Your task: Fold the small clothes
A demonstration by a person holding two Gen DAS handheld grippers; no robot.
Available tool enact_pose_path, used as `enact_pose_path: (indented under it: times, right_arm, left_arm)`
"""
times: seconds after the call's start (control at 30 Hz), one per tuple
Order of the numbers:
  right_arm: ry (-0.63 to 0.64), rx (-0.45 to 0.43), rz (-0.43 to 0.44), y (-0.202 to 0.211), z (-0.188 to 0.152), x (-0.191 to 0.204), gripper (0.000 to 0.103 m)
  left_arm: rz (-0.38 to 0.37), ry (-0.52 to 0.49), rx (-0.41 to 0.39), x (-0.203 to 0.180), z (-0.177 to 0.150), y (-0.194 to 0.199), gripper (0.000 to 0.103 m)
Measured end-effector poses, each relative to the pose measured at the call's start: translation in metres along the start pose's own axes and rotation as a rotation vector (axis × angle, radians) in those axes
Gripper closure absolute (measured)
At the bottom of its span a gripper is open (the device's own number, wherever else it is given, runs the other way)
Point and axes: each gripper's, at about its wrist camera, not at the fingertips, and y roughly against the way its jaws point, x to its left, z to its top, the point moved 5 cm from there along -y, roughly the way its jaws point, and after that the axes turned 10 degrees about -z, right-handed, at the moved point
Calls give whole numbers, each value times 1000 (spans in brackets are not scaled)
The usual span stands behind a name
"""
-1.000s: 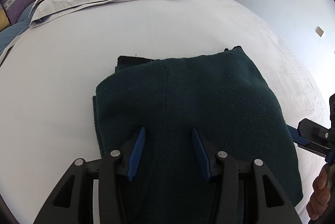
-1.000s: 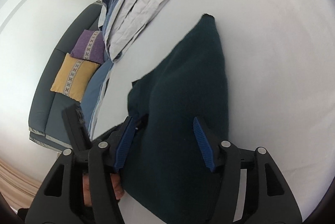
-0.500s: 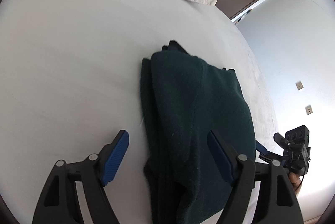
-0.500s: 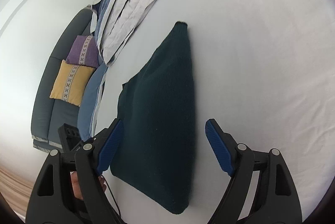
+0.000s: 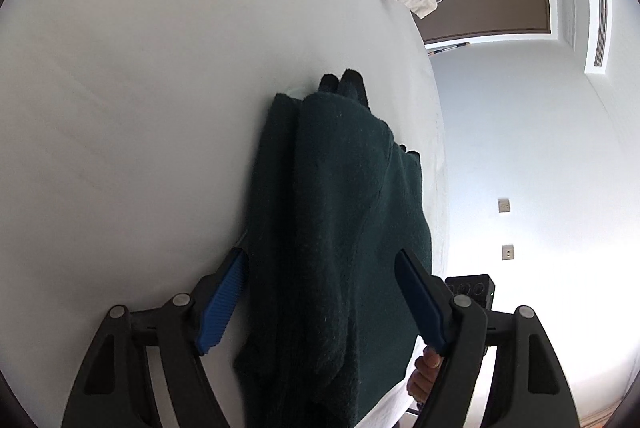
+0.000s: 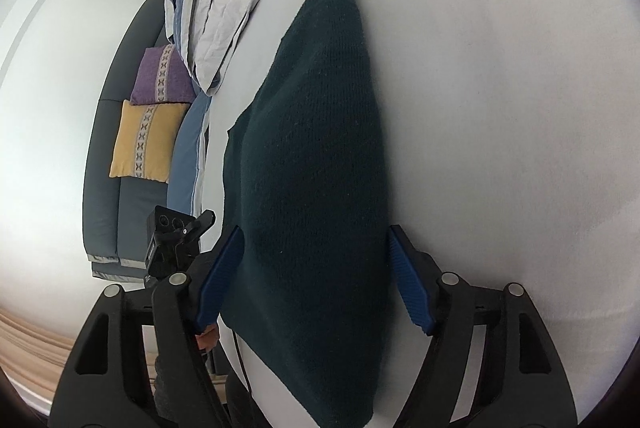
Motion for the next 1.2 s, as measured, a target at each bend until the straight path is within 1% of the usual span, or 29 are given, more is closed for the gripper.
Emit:
enact_pose_path:
  times: [0.07, 0.1, 0.13, 0.17, 0.23, 0.37, 0.4, 0.53, 0.67, 0.77, 0.87, 0.93, 1.07, 1.2]
  right_arm:
    - [10, -3, -15, -2, 0, 3, 40]
    - [18, -6, -28, -3, 0, 4, 41]
    - [26, 2, -32, -5, -1, 5, 43]
    - [32, -2, -46, -5, -2, 6, 46]
    - [40, -11, -75, -5, -2, 8, 51]
    - [92, -53, -146, 3, -6, 22, 60]
    - [118, -73, -168, 8, -8, 30, 61]
    - [181, -122, -173, 33, -21, 60, 64]
    - [220, -159, -157, 67, -46, 84, 64]
    - [220, -184, -140, 98, -71, 90, 64]
    - [210, -198, -136, 123, -105, 86, 64]
    - [206, -204, -140, 134, -129, 78, 65]
    - [146, -215, -113, 149, -173, 44, 65]
    - [87, -201, -100, 146, -207, 10, 65]
  left_arm:
    - [17, 1, 1, -1, 1, -3, 34]
    - [40, -8, 4, -2, 1, -6, 48]
    - [73, -19, 10, -2, 0, -10, 66]
    - [93, -21, 14, -1, -2, -15, 68]
    - [111, -34, 2, -3, -4, -18, 73]
    - [235, -149, -8, -28, -10, -21, 77]
    - [245, -167, -7, -34, -12, -19, 77]
    - [228, -233, -11, -74, -31, -10, 78]
    - [240, -308, 22, -106, -71, -6, 78]
    - [224, -327, 44, -115, -101, 1, 78]
    - [213, -354, 62, -121, -133, 6, 78]
    - [221, -370, 75, -120, -153, 8, 78]
    - [234, -386, 114, -113, -189, 9, 78]
    - [243, -375, 147, -92, -212, 5, 78]
